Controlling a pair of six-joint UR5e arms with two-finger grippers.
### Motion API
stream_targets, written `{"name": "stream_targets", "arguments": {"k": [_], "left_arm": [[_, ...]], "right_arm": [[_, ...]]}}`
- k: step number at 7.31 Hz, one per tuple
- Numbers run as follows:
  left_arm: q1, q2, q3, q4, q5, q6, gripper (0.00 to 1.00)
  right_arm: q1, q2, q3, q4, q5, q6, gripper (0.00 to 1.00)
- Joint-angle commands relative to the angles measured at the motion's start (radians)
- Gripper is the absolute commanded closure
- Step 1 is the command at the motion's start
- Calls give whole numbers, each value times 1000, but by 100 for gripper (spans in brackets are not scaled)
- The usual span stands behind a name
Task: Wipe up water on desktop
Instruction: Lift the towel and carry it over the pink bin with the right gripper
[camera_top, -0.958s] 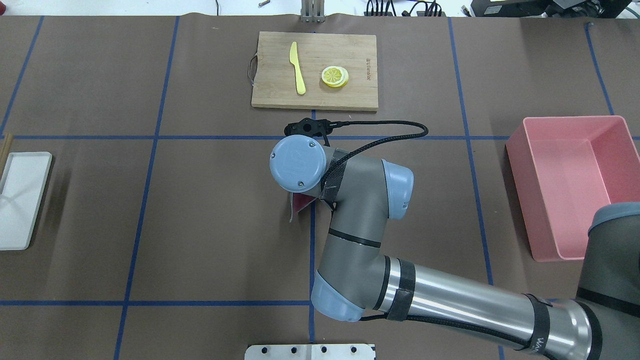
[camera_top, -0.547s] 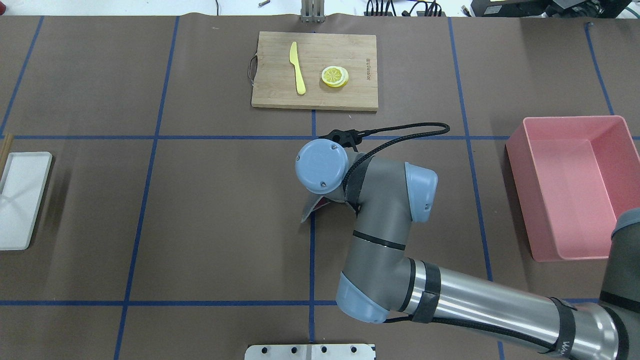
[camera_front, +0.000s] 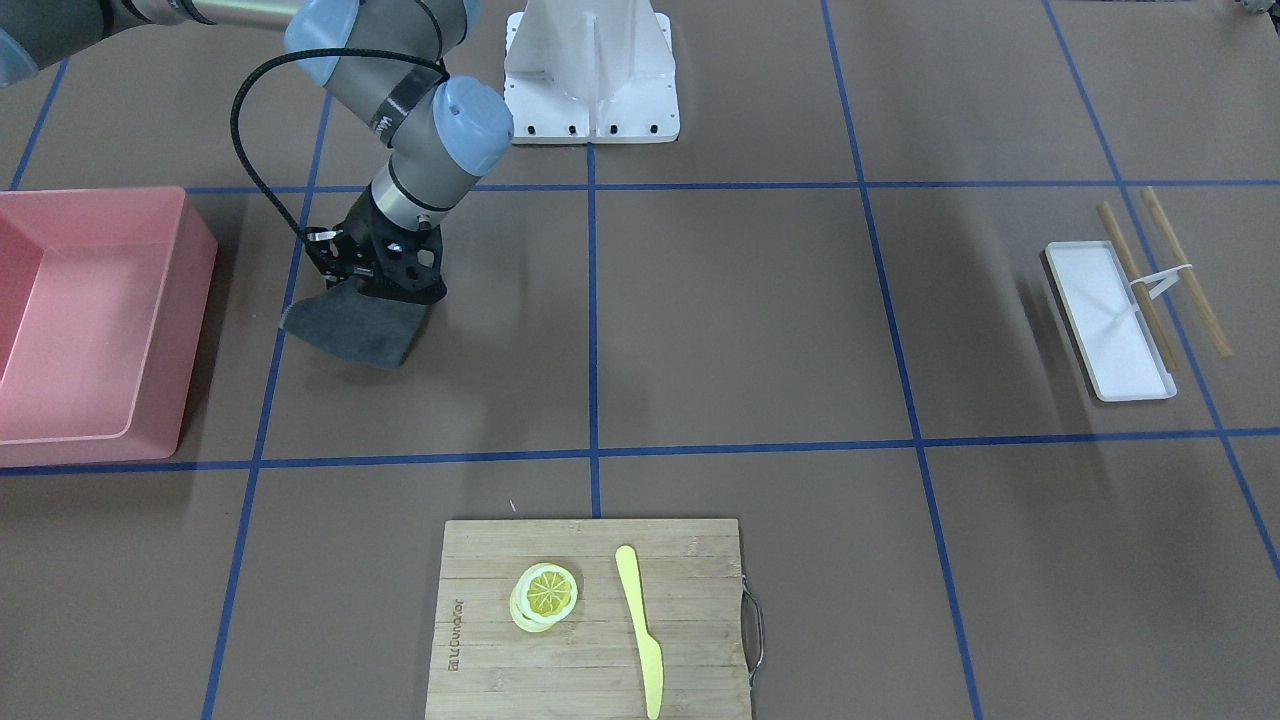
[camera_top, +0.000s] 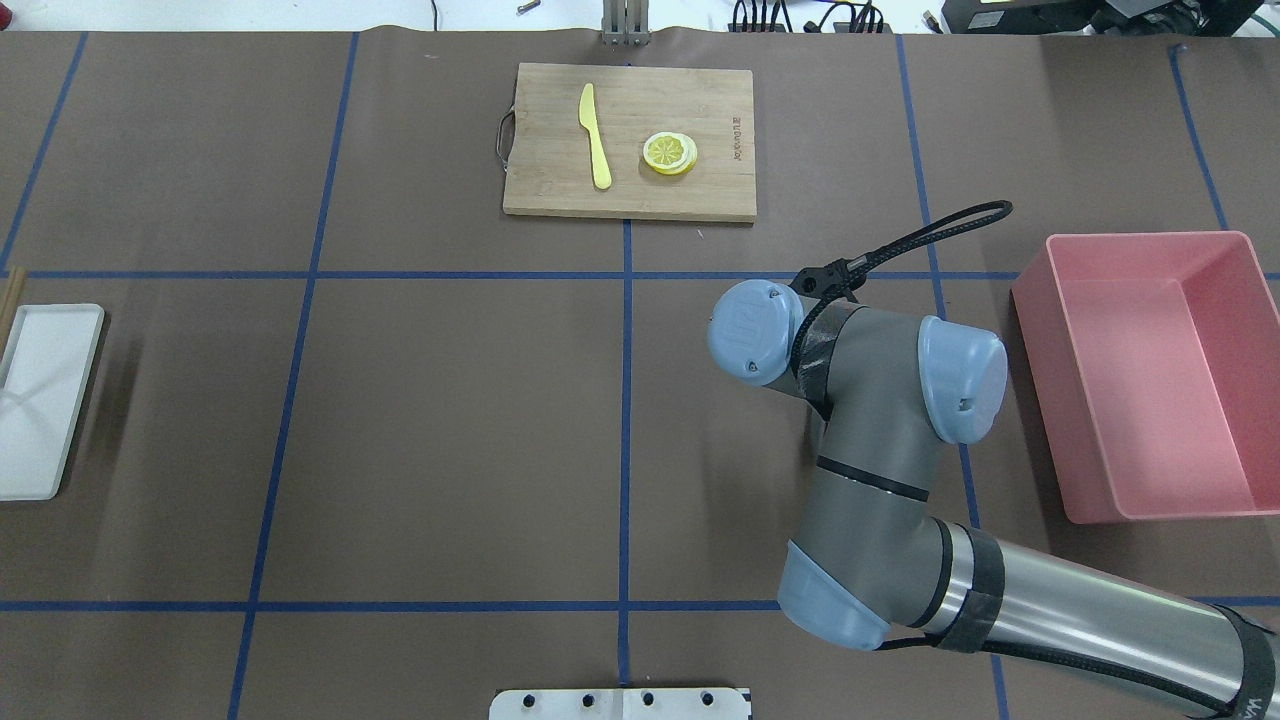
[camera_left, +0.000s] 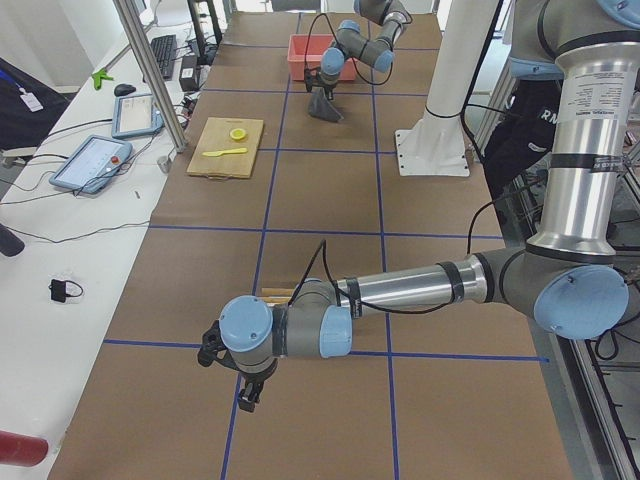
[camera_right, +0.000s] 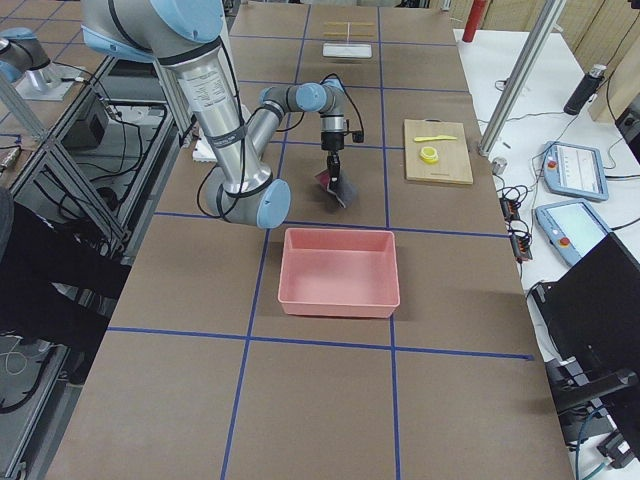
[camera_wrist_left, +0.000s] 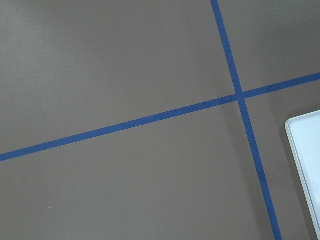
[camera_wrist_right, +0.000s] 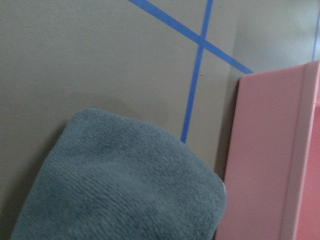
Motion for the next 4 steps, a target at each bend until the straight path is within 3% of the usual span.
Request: {"name": "stream_targets", "arguments": {"k": [1, 4], "left_arm": [[3, 0, 1, 0, 0, 0, 1], [3, 0, 2, 0, 0, 0, 1]], "right_arm": [[13, 1, 54, -76, -18, -34, 100], [51, -2, 319, -67, 9, -52, 100]]}}
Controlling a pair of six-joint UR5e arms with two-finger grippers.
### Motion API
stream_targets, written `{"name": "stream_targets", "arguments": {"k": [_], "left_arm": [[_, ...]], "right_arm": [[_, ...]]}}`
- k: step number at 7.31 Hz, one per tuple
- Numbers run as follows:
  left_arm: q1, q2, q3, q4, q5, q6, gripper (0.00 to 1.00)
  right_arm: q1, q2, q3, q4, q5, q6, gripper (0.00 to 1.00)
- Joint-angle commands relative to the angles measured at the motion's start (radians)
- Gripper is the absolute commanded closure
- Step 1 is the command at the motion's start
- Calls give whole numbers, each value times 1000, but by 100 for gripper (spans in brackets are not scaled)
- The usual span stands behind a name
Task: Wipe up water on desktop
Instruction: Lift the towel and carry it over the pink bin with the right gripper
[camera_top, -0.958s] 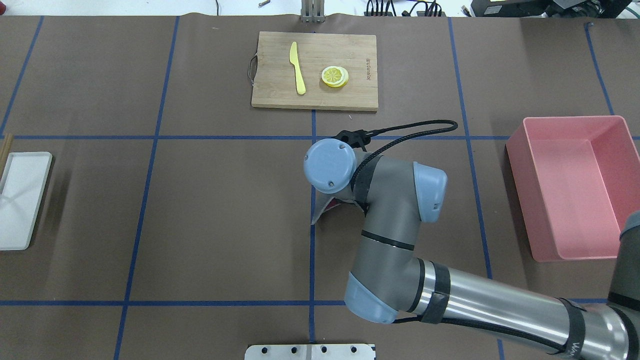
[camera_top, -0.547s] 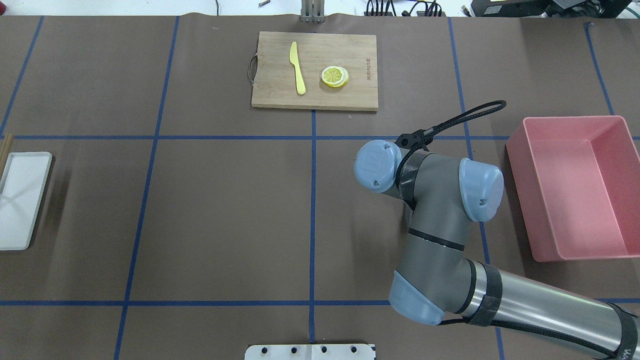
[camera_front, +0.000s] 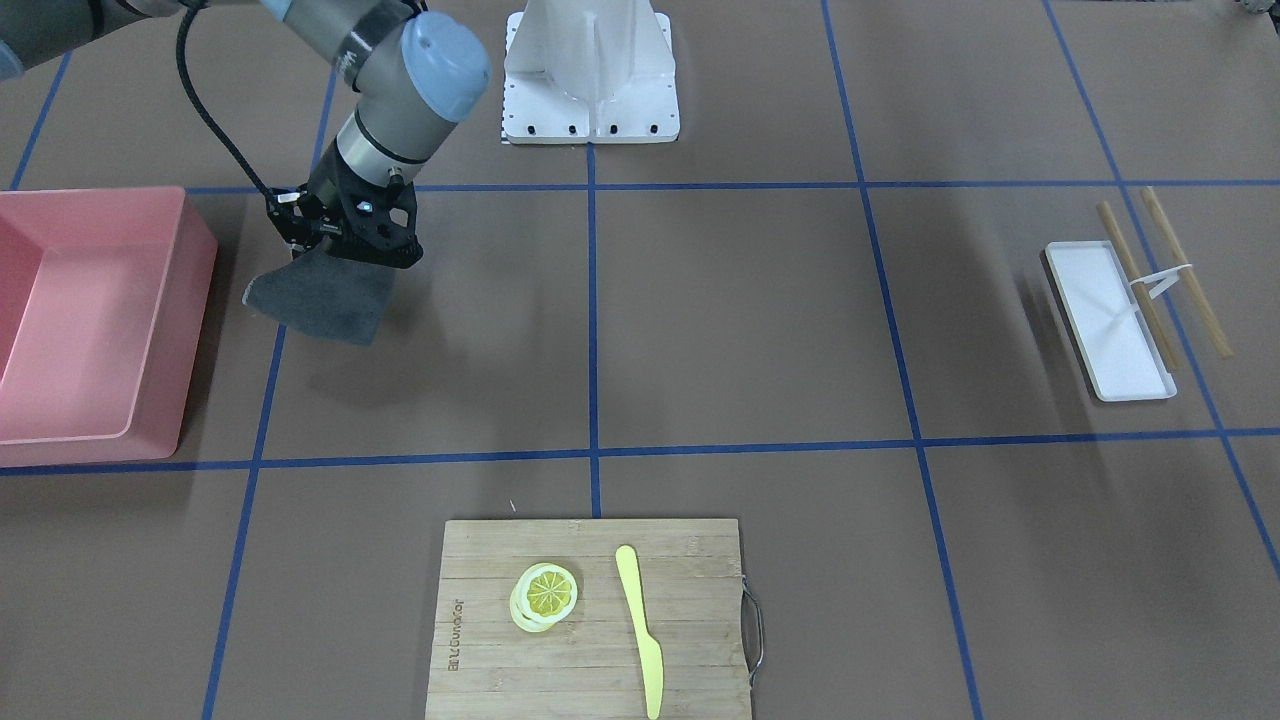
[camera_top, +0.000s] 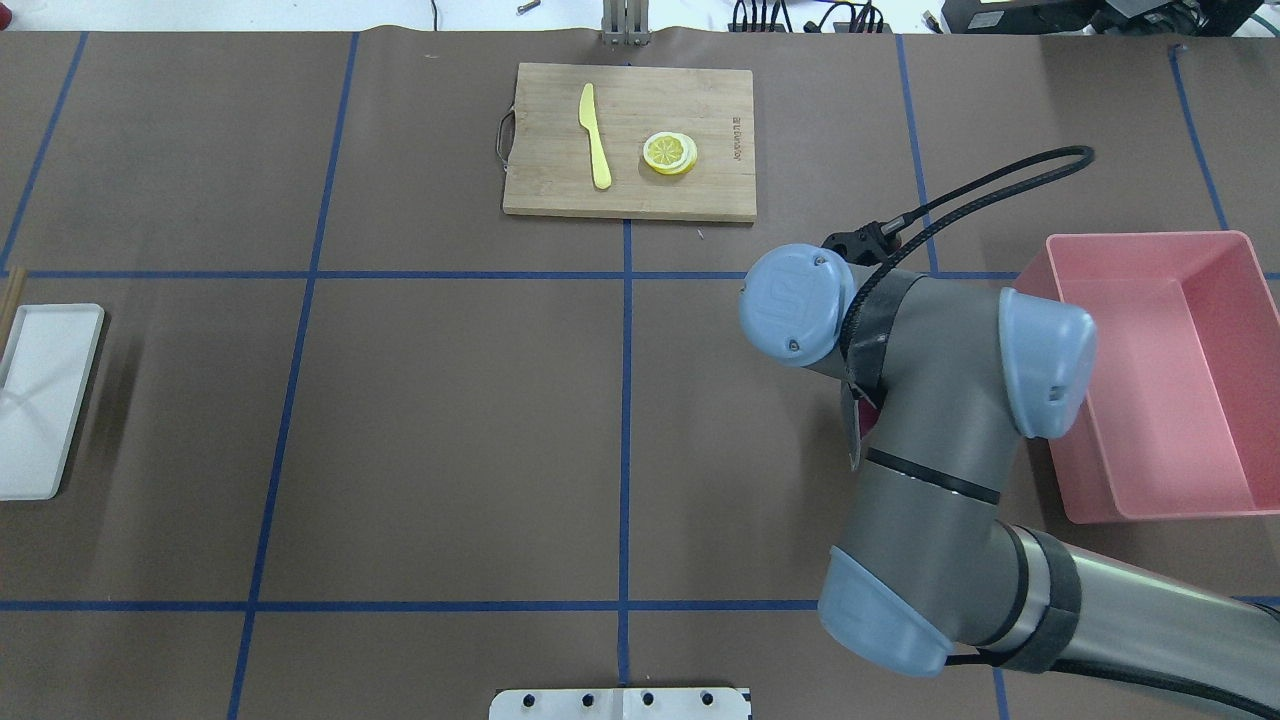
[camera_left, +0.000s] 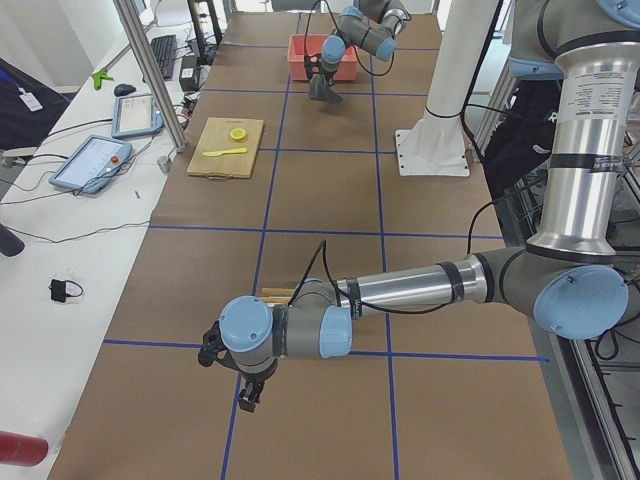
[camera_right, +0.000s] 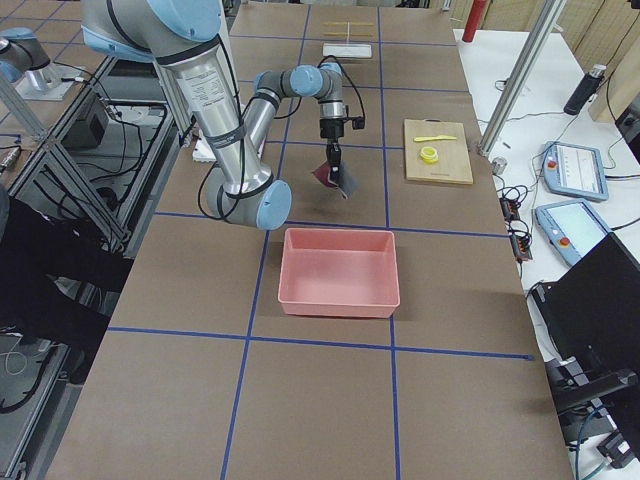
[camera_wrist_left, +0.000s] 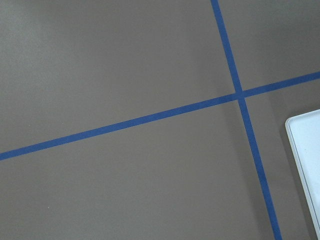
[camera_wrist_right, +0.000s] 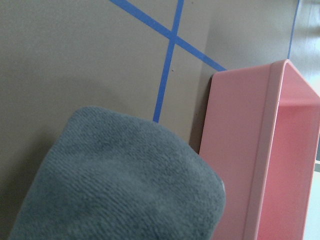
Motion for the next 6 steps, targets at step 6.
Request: {"name": "stream_targets", "arguments": {"k": [6], "left_arm": [[-3, 3, -1, 0, -1, 2, 1]], "right_arm": [[323, -177, 284, 152, 276, -208, 100]]}}
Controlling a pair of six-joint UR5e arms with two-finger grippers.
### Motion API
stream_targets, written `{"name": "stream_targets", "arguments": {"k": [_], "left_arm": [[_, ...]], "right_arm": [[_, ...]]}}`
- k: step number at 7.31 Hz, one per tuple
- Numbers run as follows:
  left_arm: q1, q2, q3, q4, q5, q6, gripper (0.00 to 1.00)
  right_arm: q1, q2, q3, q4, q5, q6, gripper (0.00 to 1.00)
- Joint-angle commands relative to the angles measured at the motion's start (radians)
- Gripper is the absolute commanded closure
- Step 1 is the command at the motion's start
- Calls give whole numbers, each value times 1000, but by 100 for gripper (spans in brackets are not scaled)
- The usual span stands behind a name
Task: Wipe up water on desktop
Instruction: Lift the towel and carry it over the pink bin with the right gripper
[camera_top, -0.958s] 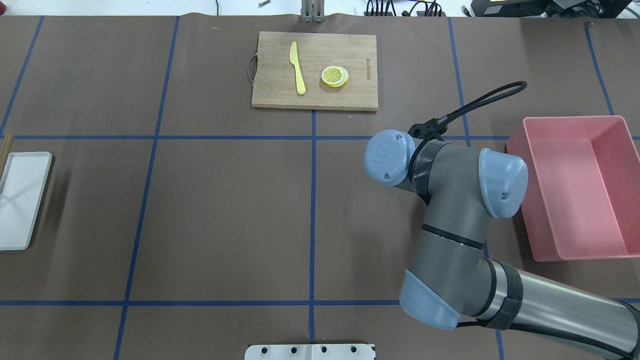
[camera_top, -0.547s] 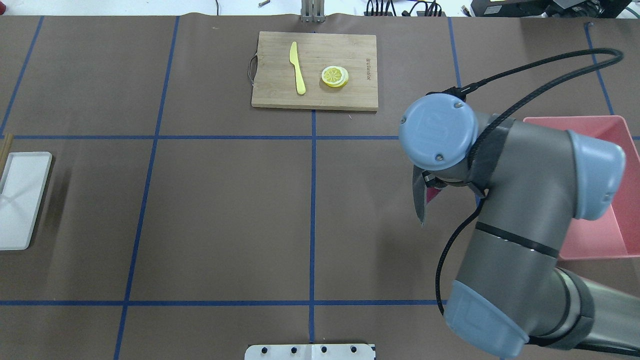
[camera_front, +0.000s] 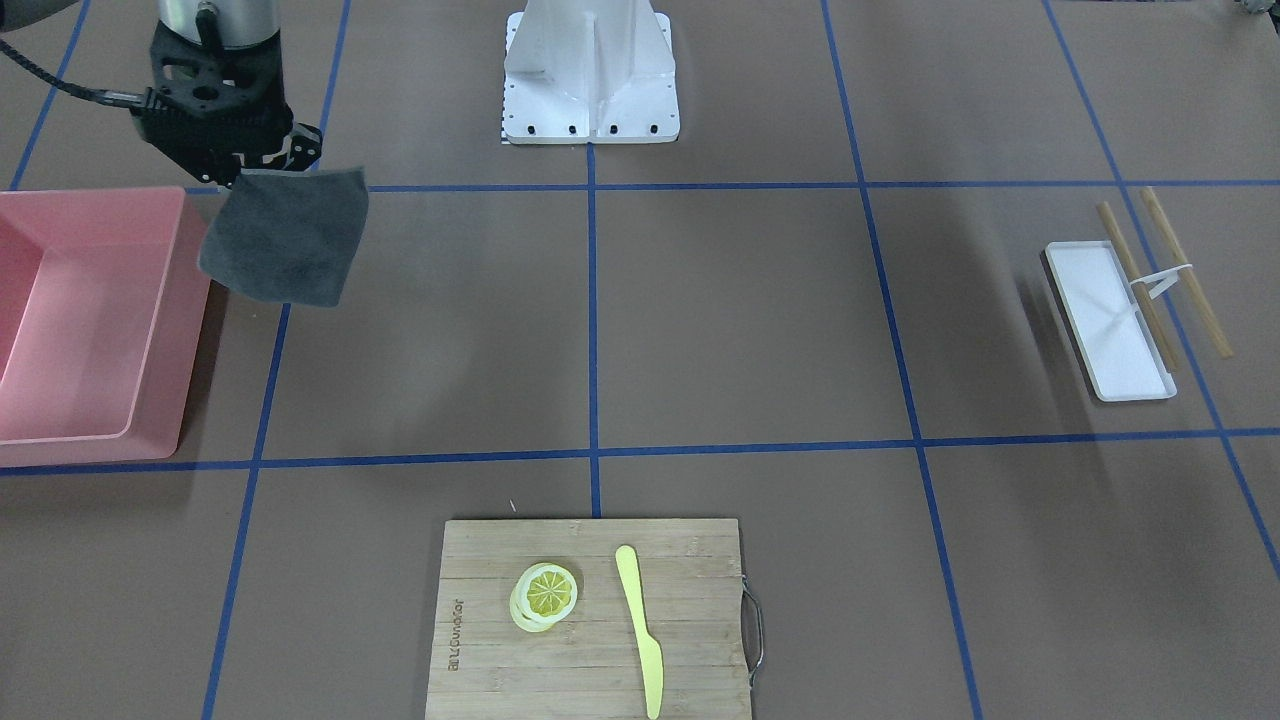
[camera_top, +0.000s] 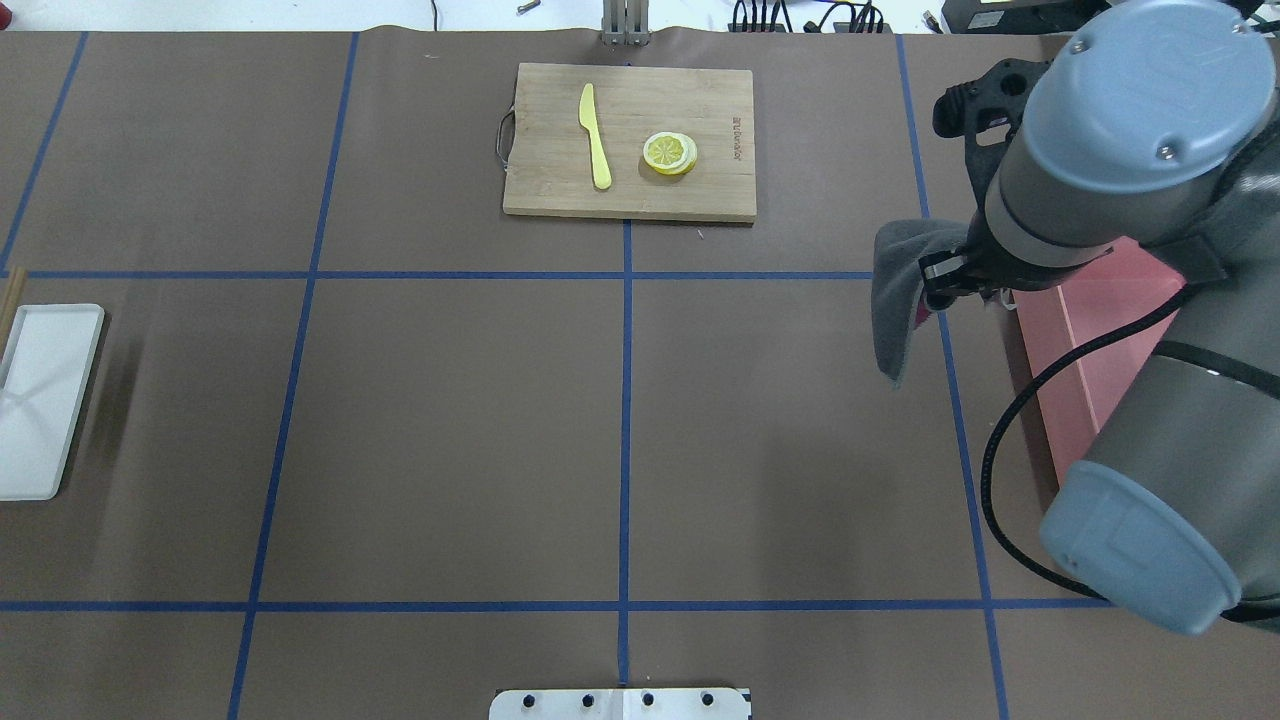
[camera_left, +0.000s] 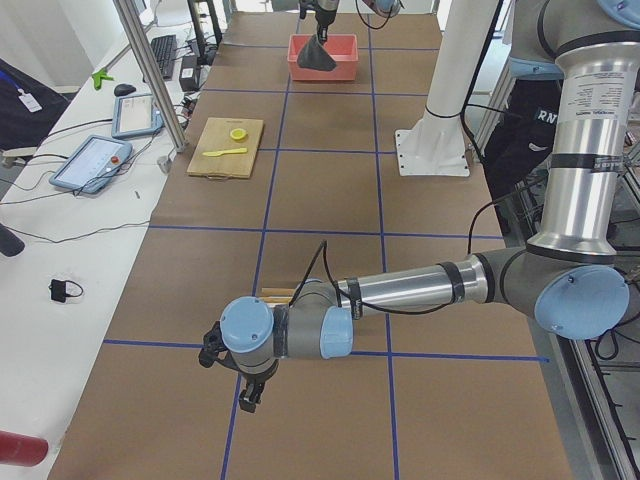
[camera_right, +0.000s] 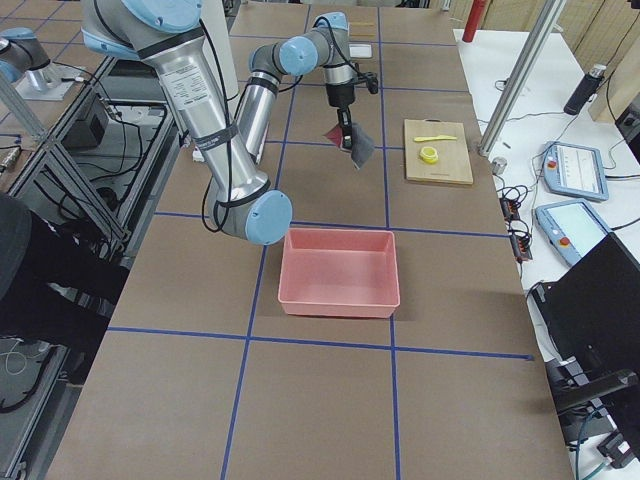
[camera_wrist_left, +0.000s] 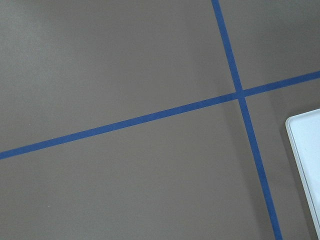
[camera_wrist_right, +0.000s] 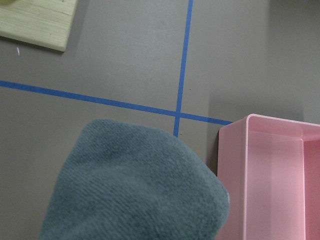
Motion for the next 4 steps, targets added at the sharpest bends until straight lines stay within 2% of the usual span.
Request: {"name": "stream_targets", "arguments": {"k": [1, 4], "left_arm": [[2, 0, -2, 0, 0, 0, 1], [2, 0, -2, 0, 0, 0, 1]], "right_arm": [[119, -113, 21, 3, 68, -203, 100], [275, -224, 18, 3, 162, -472, 100]]}}
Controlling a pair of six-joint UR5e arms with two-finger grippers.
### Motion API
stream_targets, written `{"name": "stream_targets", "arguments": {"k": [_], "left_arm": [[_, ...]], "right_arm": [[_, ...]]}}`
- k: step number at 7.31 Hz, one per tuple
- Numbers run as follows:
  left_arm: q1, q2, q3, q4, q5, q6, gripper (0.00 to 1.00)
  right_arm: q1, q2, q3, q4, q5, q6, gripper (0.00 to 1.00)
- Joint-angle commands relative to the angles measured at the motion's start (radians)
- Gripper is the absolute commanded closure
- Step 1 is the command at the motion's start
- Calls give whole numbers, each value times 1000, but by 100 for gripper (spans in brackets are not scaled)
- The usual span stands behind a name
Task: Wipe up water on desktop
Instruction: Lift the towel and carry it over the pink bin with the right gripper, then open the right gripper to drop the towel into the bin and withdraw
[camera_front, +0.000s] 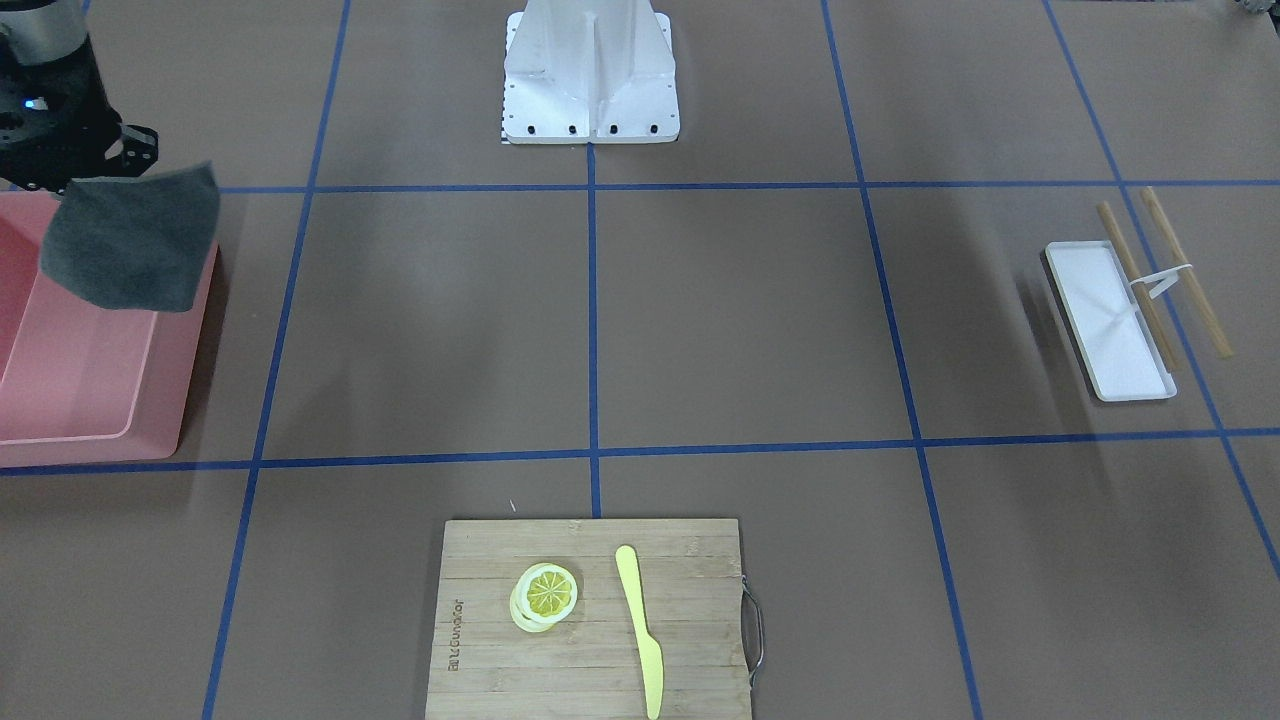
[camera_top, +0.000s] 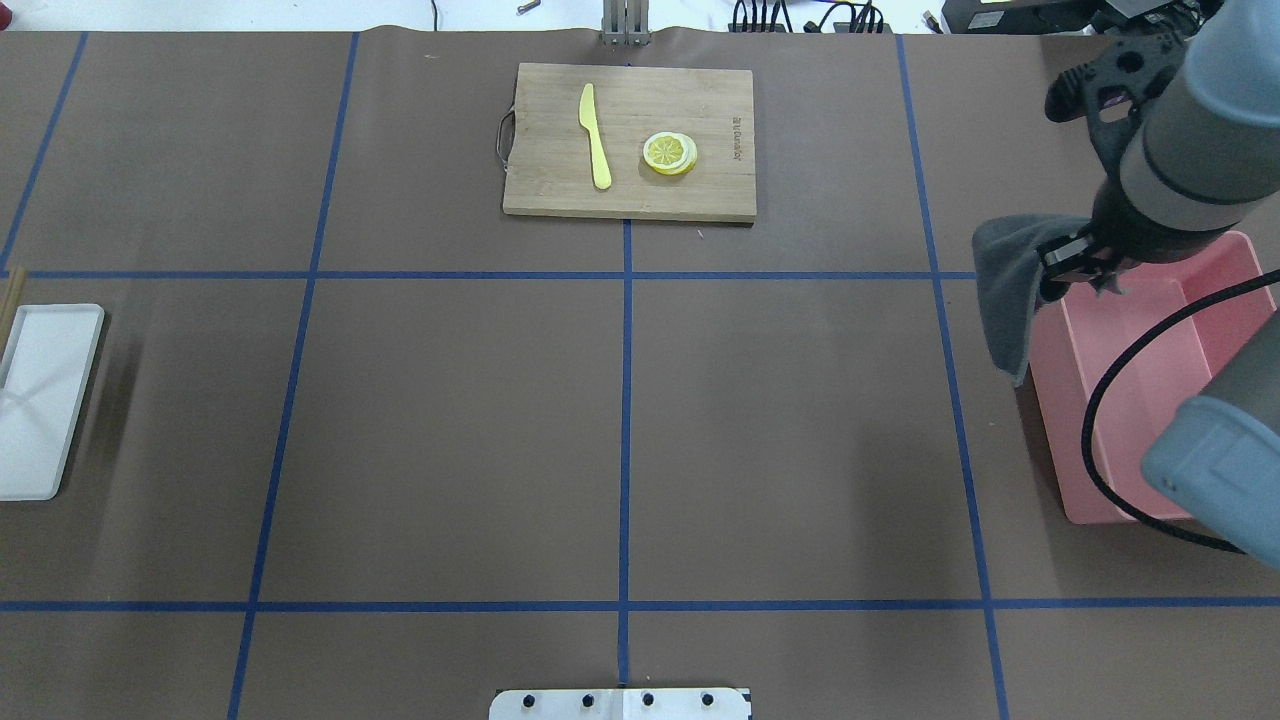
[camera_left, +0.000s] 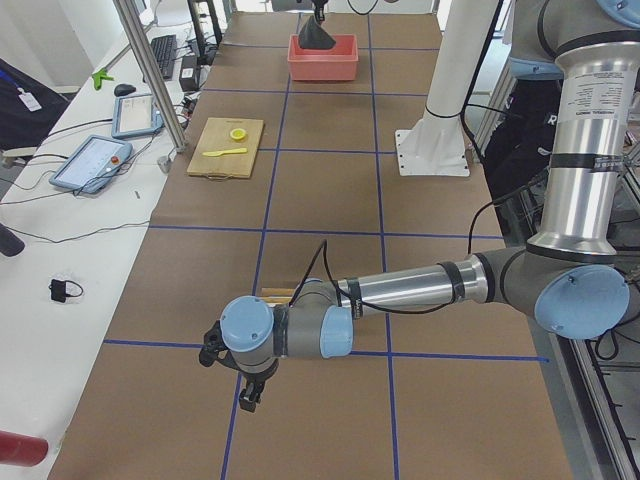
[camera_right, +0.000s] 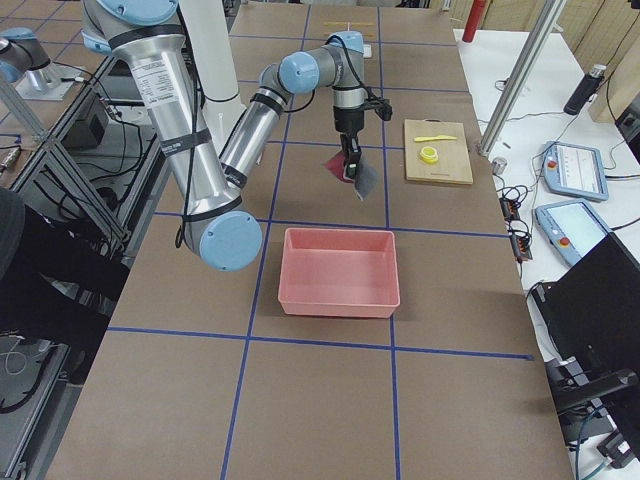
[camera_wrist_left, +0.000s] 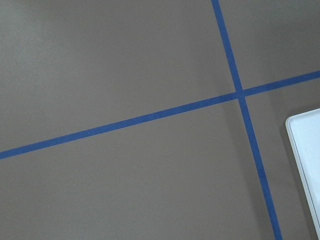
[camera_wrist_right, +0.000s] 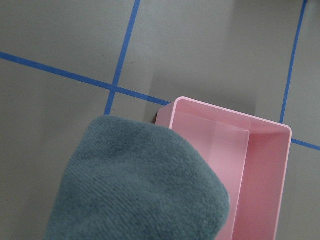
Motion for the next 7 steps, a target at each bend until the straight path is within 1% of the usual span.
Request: {"name": "stream_targets", "arguments": {"k": [1, 2, 3, 4, 5, 6, 7], "left_arm": [[0, 0, 0, 0, 0, 0, 1], [0, -2, 0, 0, 0, 0, 1], [0, 0, 0, 0, 0, 0, 1], [0, 0, 1, 0, 0, 2, 1], [0, 0, 1, 0, 0, 2, 1], [-3, 2, 1, 0, 0, 3, 1], [0, 2, 3, 0, 0, 3, 1]], "right_arm": [[94, -106, -4, 27, 50, -176, 100], [109, -199, -10, 142, 53, -199, 100], [126, -277, -42, 285, 73, -202, 100], [141, -340, -100, 414, 108, -230, 100], [160, -388, -172, 557, 150, -250, 100], [163, -395, -212, 624, 159, -247, 100], [163, -390, -214, 624, 162, -239, 1]]}}
